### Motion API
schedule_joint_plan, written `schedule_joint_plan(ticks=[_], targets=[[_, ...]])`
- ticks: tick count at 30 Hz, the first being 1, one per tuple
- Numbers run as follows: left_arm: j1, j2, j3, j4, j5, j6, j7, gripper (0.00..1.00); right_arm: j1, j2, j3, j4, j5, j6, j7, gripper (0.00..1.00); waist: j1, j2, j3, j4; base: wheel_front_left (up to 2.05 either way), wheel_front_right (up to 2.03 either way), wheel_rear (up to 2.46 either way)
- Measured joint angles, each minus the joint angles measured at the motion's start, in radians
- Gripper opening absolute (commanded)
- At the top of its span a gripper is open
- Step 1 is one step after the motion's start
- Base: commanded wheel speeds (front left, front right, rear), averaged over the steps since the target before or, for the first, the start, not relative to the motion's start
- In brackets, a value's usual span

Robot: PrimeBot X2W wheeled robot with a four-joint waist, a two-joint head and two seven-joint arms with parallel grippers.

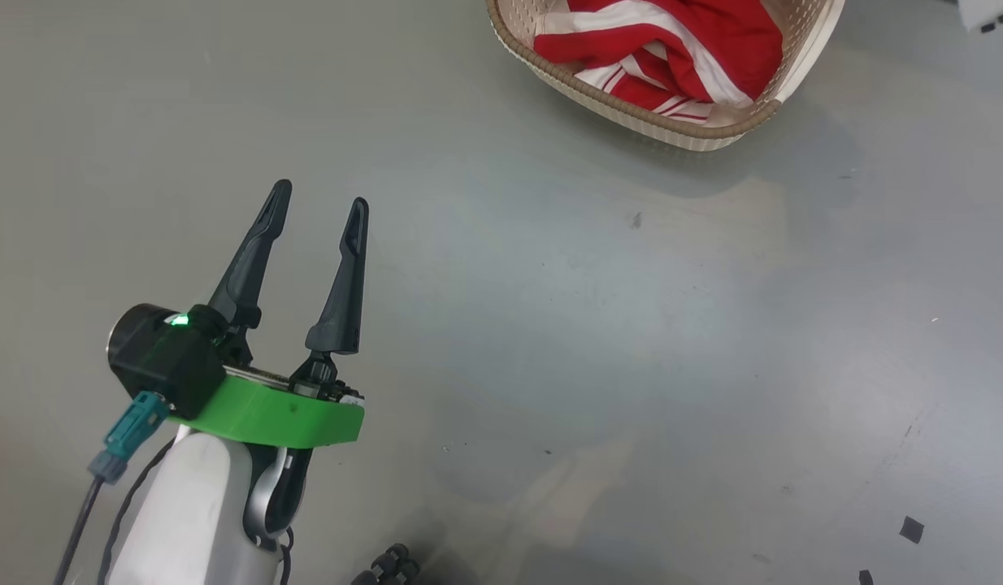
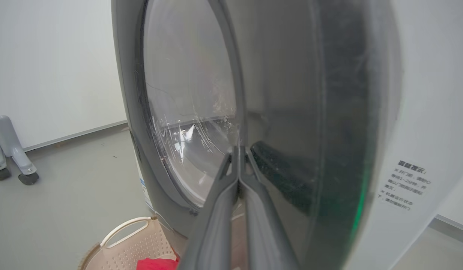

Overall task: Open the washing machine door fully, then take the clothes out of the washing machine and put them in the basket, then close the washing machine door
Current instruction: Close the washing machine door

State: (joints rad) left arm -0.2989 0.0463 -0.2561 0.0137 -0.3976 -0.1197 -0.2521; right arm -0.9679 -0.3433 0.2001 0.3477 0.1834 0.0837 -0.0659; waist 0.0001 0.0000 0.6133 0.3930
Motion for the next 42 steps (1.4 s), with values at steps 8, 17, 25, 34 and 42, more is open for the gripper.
schedule_joint_plan(ticks=[8, 17, 25, 34, 42], targets=[[-0.019, -0.005, -0.003, 0.008, -0.003, 0.000, 0.000, 1.00, -0.099, -0.011, -0.006, 0.031, -0.005, -0.007, 0.014, 0.00, 0.0000, 0.0000, 0.041, 0.014, 0.00, 0.00, 0.00], [-0.046, -0.011, -0.006, 0.013, -0.006, 0.000, 0.000, 1.00, -0.206, -0.024, -0.027, 0.082, -0.031, -0.053, 0.036, 0.00, 0.0000, 0.0000, 0.073, 0.024, 0.00, 0.00, 0.00], [-0.067, -0.016, -0.013, 0.020, -0.013, -0.001, 0.000, 1.00, -0.292, -0.055, -0.070, 0.131, -0.064, -0.119, 0.047, 0.00, 0.0000, 0.0000, 0.099, 0.032, 0.00, 0.00, 0.00], [-0.081, -0.022, -0.014, 0.038, -0.016, -0.001, 0.000, 1.00, -0.340, -0.063, -0.057, 0.189, -0.077, -0.123, 0.049, 0.00, 0.0000, 0.0000, 0.121, 0.048, 0.00, 0.00, 0.00], [-0.096, -0.023, -0.018, 0.040, -0.025, -0.001, 0.000, 1.00, -0.371, -0.053, -0.053, 0.221, -0.089, -0.131, 0.042, 0.00, 0.0000, 0.0000, 0.129, 0.051, 0.00, 0.00, 0.00]])
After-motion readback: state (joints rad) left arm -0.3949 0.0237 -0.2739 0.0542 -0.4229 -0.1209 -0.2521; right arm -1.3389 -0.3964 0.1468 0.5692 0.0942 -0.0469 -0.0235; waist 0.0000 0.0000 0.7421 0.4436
